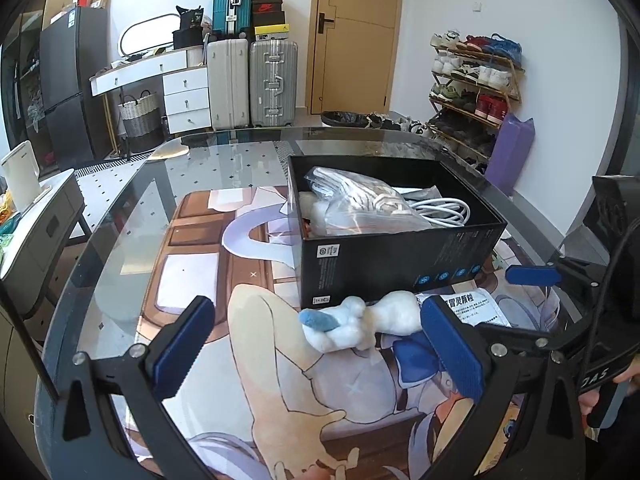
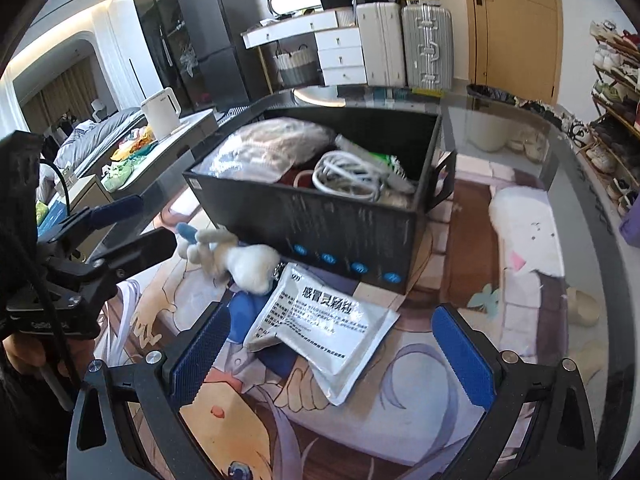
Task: Organize soft objects
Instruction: 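Withdraw both grippers from the box, moving the right toward the silver packet, then grasp the silver medicine packet with the right gripper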
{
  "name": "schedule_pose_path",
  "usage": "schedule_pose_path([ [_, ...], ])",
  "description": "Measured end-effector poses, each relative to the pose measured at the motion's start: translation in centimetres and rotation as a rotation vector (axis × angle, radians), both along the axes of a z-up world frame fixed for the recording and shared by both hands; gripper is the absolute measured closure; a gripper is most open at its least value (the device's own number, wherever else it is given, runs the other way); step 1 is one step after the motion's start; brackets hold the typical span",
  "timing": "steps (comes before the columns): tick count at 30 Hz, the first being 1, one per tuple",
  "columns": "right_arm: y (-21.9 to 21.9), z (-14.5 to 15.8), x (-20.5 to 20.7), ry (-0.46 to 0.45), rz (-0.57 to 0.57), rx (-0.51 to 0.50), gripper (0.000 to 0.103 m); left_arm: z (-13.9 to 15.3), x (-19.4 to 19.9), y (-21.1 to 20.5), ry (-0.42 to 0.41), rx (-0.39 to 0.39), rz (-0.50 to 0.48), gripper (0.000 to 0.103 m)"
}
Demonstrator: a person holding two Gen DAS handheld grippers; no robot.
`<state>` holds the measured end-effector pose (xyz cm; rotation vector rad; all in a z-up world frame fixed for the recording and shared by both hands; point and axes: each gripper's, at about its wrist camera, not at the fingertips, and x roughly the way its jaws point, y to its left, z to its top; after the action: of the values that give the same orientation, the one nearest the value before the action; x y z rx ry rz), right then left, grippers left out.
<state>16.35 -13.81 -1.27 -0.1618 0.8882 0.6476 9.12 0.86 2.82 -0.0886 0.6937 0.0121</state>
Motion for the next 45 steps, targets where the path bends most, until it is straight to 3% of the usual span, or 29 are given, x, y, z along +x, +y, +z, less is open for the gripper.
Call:
schedule_pose_path([
  [20,3.8,-2.7,-1.2,-0.010,-0.007,-0.136,0.001,-1.0,0.3,0.5,0.048,-0.010,0.008,0.000],
  [27,1.8,-2.7,-0.3,0.002,-0.028,-0.157,0.001,-0.9,0.3,0.3,0.050,-0.003,0.000,0.000],
  [45,1.9,-2.8,-0.2,-0.026,-0.058,-0.166,0.001,-1.2,0.4,0.2,0.065,-0.011,-0.009,0.000],
])
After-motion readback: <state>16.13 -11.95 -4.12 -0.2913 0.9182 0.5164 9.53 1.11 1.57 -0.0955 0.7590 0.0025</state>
